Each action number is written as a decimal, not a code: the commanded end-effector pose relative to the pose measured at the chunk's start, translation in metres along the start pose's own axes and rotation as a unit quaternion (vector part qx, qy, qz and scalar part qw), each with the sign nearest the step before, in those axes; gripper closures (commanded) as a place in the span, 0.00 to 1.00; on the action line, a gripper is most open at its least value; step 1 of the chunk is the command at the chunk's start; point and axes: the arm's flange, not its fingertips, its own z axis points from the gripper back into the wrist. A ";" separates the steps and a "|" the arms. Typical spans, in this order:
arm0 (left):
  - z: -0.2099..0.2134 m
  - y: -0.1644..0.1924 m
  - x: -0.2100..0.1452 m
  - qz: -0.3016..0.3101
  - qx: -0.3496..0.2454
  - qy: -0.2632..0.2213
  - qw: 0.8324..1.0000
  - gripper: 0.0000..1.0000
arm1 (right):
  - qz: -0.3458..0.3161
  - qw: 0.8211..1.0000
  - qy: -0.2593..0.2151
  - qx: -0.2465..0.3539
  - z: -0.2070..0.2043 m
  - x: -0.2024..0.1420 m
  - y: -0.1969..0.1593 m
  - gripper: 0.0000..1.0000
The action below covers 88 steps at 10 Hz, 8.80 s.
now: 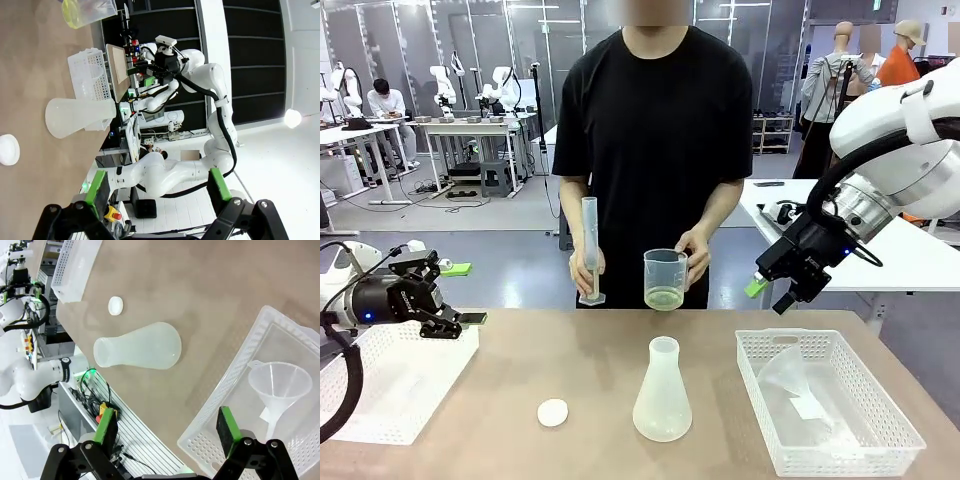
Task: Prepare the solutions needed for the experiment.
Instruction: Pick up the Plastic Funnel and insert it into the Big flask.
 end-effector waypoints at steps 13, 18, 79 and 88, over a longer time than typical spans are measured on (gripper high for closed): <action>-0.002 -0.001 0.001 -0.002 -0.005 -0.004 1.000 0.00 | 0.357 0.901 0.188 -0.160 -0.039 0.035 -0.024 0.00; -0.002 -0.001 0.001 -0.002 -0.005 -0.004 1.000 0.00 | 0.509 0.793 0.282 -0.180 -0.053 0.059 -0.030 0.00; -0.002 -0.001 0.001 -0.002 -0.005 -0.004 1.000 0.00 | 0.691 0.625 0.125 -0.340 -0.051 -0.032 0.264 0.96; -0.002 -0.001 0.001 -0.002 -0.005 -0.004 1.000 0.00 | 0.717 0.605 0.114 -0.326 -0.063 -0.038 0.296 0.96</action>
